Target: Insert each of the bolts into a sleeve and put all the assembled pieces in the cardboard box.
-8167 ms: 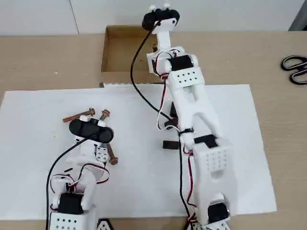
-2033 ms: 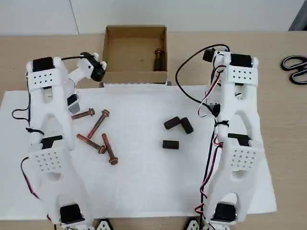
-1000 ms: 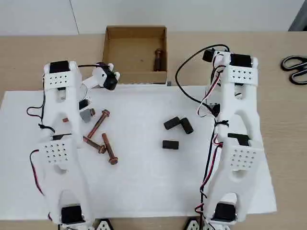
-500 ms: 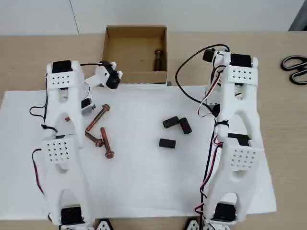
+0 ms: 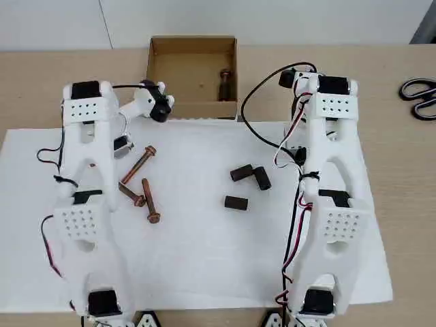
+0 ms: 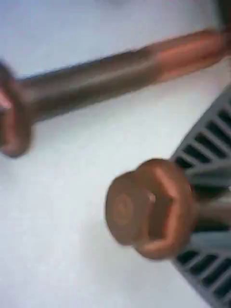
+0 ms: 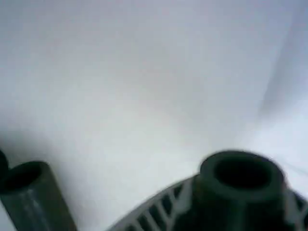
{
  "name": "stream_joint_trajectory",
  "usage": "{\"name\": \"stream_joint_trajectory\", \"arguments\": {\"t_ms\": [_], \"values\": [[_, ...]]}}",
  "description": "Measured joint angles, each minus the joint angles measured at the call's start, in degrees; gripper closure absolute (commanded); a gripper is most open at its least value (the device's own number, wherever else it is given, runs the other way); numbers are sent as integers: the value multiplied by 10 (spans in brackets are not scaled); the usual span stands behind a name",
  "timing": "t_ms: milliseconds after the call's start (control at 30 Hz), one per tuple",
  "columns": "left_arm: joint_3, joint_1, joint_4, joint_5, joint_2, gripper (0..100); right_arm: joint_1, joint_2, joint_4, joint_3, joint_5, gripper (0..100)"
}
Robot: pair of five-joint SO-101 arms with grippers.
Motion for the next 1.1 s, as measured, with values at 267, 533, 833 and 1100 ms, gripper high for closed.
{"name": "stream_joint_trajectory", "arguments": {"t_ms": [267, 533, 833, 1100], "values": [[157, 47, 0, 74, -247, 994, -34, -114, 0, 69, 0, 996], [217, 73, 3, 223, -387, 994, -88, -295, 0, 228, 0, 996], [235, 76, 4, 399, -506, 994, -154, -556, 1, 401, -22, 997], [385, 126, -44, 589, -673, 994, -202, -787, -53, 563, -103, 997]]}}
